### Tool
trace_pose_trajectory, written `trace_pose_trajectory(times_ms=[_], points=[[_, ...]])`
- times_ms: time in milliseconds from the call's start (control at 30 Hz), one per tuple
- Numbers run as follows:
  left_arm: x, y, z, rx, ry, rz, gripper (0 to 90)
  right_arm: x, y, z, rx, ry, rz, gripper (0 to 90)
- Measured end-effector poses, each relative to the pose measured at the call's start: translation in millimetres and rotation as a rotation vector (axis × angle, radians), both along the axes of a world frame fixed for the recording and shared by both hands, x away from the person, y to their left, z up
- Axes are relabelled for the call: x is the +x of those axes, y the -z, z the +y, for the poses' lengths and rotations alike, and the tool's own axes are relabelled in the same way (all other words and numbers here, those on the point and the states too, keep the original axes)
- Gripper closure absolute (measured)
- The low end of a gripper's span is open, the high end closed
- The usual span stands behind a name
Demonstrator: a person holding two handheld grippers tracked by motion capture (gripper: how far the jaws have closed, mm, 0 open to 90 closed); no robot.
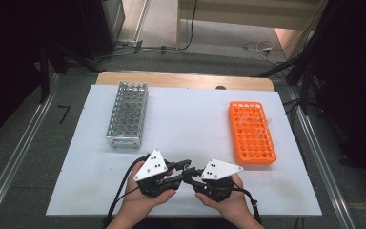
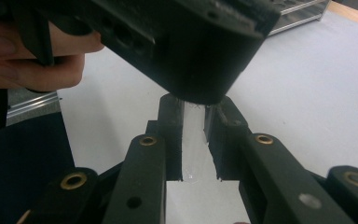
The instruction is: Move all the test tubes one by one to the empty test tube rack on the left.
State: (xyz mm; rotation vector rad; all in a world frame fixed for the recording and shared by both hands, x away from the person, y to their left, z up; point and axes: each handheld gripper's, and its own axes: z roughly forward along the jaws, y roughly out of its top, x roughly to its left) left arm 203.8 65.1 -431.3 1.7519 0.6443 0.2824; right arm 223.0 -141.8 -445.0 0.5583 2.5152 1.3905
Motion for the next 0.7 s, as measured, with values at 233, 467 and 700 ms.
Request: trace_pose_trajectory(times_ms=[233,467,700], points=[[0.4,-0.4,0.8,0.003,-0.011,-0.009,74.3,0.6,0.1,-0.3,0.004,-0.003,0.008,74.0],[1.2,-3.9,2.3,-0.012,-0.032,-0.015,75.0,2.7,-1.6,-4.9,0.027,-0.001,0.004,69.0],[10.3,-8.7,17.8,-0.033,-0.109,-0.006,75.1,9.3,-8.4,-31.4,0.068,0.025,-0.011,38.4]])
